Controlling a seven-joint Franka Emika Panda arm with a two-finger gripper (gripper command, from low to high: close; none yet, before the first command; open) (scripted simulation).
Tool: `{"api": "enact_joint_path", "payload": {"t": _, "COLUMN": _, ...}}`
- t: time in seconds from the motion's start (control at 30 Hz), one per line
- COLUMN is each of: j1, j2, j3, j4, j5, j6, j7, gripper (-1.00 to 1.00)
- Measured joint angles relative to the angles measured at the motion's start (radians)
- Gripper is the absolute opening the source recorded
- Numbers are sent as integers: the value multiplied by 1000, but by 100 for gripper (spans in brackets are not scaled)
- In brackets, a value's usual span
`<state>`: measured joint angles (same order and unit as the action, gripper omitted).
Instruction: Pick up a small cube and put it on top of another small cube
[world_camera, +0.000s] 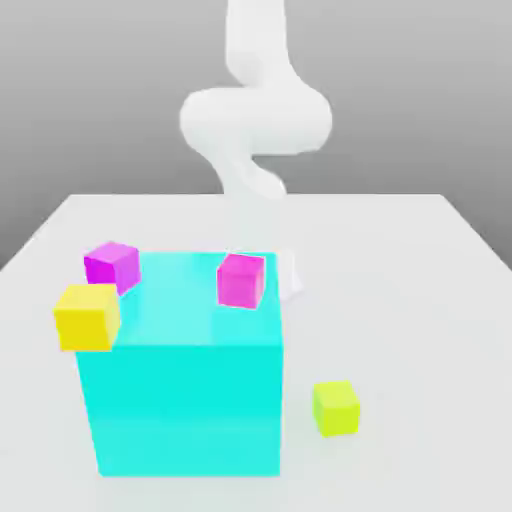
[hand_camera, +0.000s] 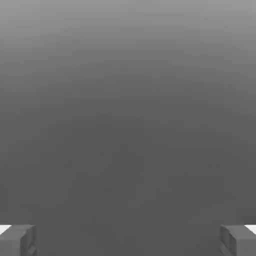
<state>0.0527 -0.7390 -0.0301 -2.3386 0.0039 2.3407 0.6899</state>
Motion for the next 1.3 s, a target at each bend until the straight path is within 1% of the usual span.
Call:
{"api": "enact_joint_path", "payload": {"t": 0.43, "j1": 259, "j2": 320, "j3": -139, "j4": -201, "j5": 33, "j6": 210, "j7": -585, "gripper": 0}}
{"api": "enact_joint_path", "payload": {"t": 0.77, "j1": 406, "j2": 565, "j3": -189, "j4": -353, "j5": 64, "j6": 370, "j7": -1034, "gripper": 0}}
{"api": "enact_joint_path", "payload": {"t": 0.9, "j1": 443, "j2": 660, "j3": -188, "j4": -414, "j5": 62, "j6": 434, "j7": -1203, "gripper": 0}}
{"api": "enact_joint_path", "payload": {"t": 1.03, "j1": 467, "j2": 754, "j3": -178, "j4": -471, "j5": 29, "j6": 501, "j7": -1341, "gripper": 0}}
{"api": "enact_joint_path", "payload": {"t": 1.17, "j1": 443, "j2": 869, "j3": -143, "j4": -462, "j5": 83, "j6": 592, "j7": -1415, "gripper": 0}}
{"api": "enact_joint_path", "payload": {"t": 1.3, "j1": 368, "j2": 991, "j3": -51, "j4": -441, "j5": 151, "j6": 690, "j7": -1467, "gripper": 0}}
